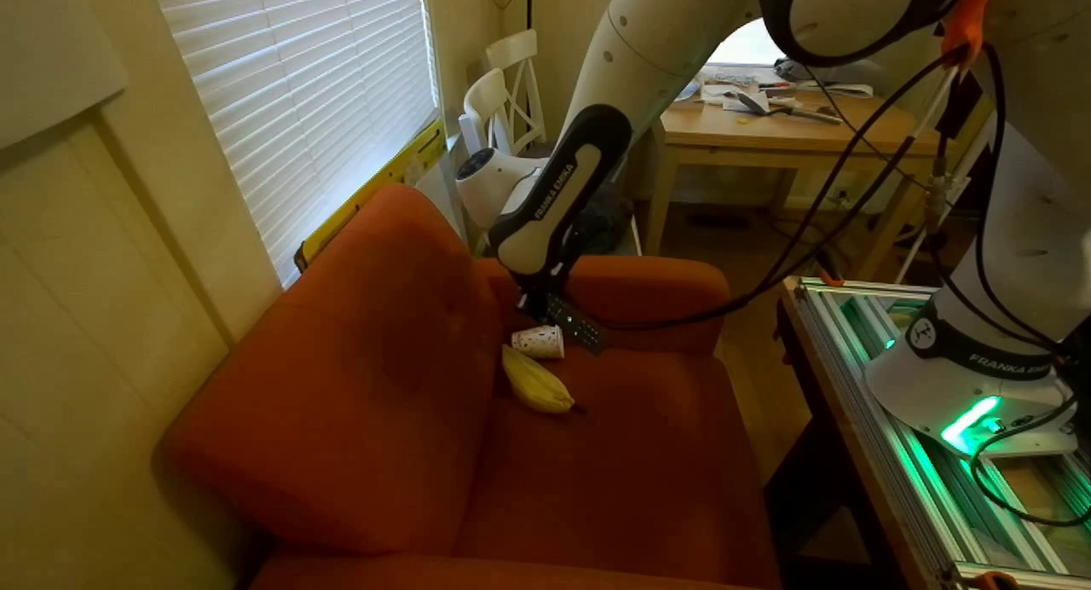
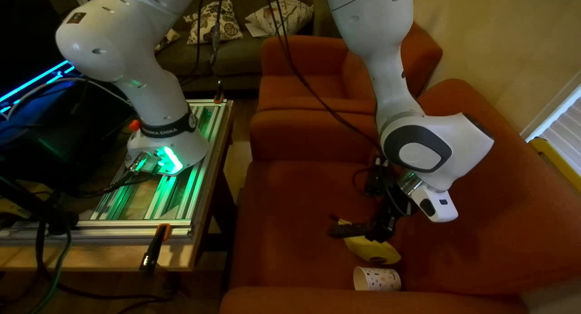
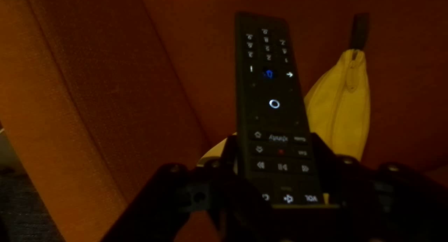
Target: Put the remote on the arm rest
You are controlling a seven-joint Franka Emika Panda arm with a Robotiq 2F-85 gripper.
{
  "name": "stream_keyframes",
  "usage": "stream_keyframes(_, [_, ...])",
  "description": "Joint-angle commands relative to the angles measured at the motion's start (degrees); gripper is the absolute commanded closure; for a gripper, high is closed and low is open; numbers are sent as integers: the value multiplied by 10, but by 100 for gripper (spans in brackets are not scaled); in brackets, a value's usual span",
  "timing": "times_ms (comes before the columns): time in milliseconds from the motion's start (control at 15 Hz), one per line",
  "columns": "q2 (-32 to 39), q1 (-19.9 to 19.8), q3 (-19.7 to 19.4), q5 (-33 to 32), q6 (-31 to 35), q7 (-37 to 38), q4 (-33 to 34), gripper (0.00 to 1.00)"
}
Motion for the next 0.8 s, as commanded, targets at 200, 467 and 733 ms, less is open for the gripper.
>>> stream_keyframes(200, [1,-32,-11,-39,-56,-13,34,74])
stream_keyframes(467, [7,-61,-2,-49,-96,-51,63,74])
stream_keyframes(733, [17,-87,5,-55,-120,-99,93,74])
